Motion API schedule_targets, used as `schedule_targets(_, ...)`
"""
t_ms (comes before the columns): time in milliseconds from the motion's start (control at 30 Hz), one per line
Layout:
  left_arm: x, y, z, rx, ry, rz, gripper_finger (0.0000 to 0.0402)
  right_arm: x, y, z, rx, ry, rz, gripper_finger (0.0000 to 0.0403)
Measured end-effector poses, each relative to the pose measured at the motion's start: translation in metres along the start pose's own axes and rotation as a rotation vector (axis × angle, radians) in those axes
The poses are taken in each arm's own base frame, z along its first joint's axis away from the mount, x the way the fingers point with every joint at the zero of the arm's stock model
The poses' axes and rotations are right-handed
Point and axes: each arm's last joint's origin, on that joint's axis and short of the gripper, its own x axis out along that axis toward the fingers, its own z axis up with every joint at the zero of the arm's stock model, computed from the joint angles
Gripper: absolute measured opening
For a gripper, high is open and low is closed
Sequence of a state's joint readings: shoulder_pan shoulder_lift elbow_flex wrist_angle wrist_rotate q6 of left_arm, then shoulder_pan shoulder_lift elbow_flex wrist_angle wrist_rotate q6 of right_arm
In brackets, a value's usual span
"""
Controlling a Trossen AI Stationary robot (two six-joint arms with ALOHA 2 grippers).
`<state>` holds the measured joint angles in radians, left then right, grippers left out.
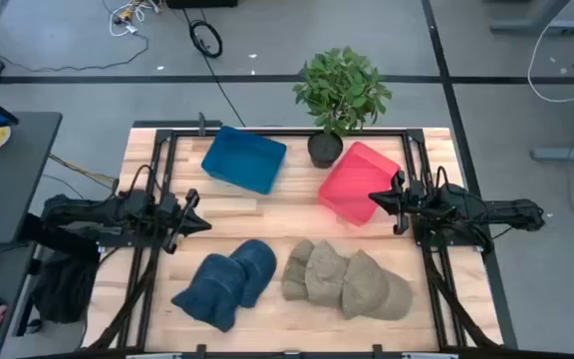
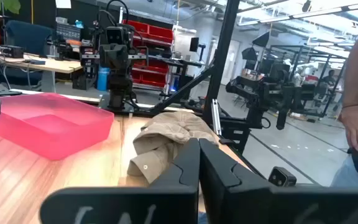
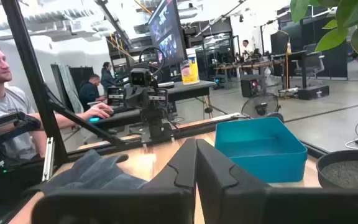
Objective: Pick & Place hat
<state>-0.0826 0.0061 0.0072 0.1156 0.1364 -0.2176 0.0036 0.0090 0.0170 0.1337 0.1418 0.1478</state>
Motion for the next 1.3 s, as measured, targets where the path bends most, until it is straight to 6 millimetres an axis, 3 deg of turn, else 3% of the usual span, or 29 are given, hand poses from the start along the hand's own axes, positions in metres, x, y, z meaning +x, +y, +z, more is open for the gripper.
schedule_targets(1067, 0.0, 0.0, 0.0, 0.0, 0.0, 0.0, 0.0003, 0.0, 0.0, 0.0, 0.0, 0.0, 0.0, 0.001)
schedule_targets(1300, -0.0008, 0.0031, 0.0093, -0.028, -0.125, 0.147, 0.0003, 0.0, 0.0006, 0.0041, 0.034, -0.042, 0.006, 0.001)
